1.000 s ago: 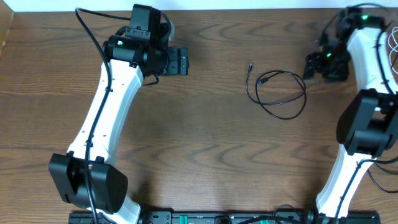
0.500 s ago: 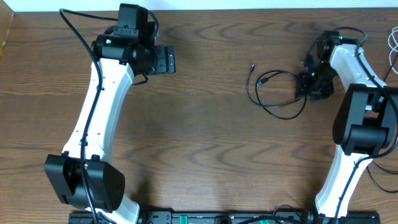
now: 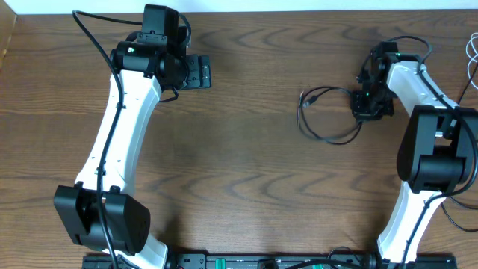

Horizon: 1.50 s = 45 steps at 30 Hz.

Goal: Untangle cables

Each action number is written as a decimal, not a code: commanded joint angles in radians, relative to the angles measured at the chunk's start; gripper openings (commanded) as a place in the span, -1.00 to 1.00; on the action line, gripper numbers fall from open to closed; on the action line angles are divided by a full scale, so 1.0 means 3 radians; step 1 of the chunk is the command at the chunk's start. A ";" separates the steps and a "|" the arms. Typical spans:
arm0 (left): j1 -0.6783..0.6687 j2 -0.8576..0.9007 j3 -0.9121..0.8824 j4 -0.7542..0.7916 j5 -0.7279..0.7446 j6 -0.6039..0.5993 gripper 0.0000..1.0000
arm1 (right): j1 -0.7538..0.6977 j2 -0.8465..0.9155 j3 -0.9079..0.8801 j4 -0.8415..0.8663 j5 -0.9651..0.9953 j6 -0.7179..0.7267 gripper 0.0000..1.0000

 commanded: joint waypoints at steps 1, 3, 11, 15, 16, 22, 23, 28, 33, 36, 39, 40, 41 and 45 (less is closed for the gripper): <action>0.0005 0.0037 -0.0027 -0.0011 -0.0032 -0.0018 0.78 | 0.0148 0.0164 -0.0155 0.0081 -0.0098 0.0080 -0.98; 0.0005 0.0037 -0.0027 -0.0011 -0.0031 -0.0018 0.79 | 0.0198 0.0153 -0.0112 0.0095 -0.0098 0.0083 -0.98; 0.0005 0.0038 -0.0027 -0.0010 -0.0031 -0.0019 0.78 | 0.0182 -0.0067 0.0615 -0.0287 -0.0146 0.0168 -0.98; 0.0005 0.0037 -0.0027 -0.0001 -0.0031 -0.0019 0.78 | 0.0066 -0.0256 0.1198 -0.0566 -0.0098 0.0165 -0.98; 0.0005 0.0037 -0.0027 0.0003 -0.0031 -0.0020 0.78 | 0.0018 -0.0308 0.1349 -0.0613 -0.0065 0.0167 -0.98; 0.0005 0.0037 -0.0027 0.0013 -0.0029 -0.0046 0.79 | -0.0459 -0.0594 0.2088 -0.0659 0.0173 0.0168 -0.98; 0.0005 0.0037 -0.0027 0.0013 -0.0029 -0.0046 0.78 | -0.0559 -0.0618 0.2157 -0.0641 0.0183 0.0167 -0.98; 0.0005 0.0037 -0.0027 0.0013 -0.0029 -0.0046 0.78 | -0.1052 -0.0635 0.2272 -0.0528 0.0179 0.0168 -0.98; 0.0005 0.0037 -0.0027 0.0014 -0.0029 -0.0046 0.79 | -0.1483 -0.0559 0.2266 -0.0427 0.0181 0.0168 -0.98; 0.0005 0.0037 -0.0027 0.0014 -0.0029 -0.0046 0.79 | -0.1690 -0.0472 0.2263 -0.0323 0.0178 0.0168 -0.98; 0.0005 0.0037 -0.0027 0.0014 -0.0029 -0.0065 0.78 | -0.1844 -0.0350 0.2263 -0.0201 0.0167 0.0168 -0.98; 0.0005 0.0037 -0.0027 0.0014 -0.0029 -0.0083 0.78 | -0.1881 -0.0309 0.2263 -0.0163 0.0151 0.0168 -0.98; 0.0005 0.0037 -0.0027 0.0014 -0.0031 -0.0094 0.78 | -0.1924 -0.0254 0.2263 -0.0102 0.0108 0.0168 -0.98; 0.0005 0.0037 -0.0027 0.0013 -0.0029 -0.0095 0.78 | -0.2004 -0.0113 0.2263 0.0019 -0.0051 0.0165 0.38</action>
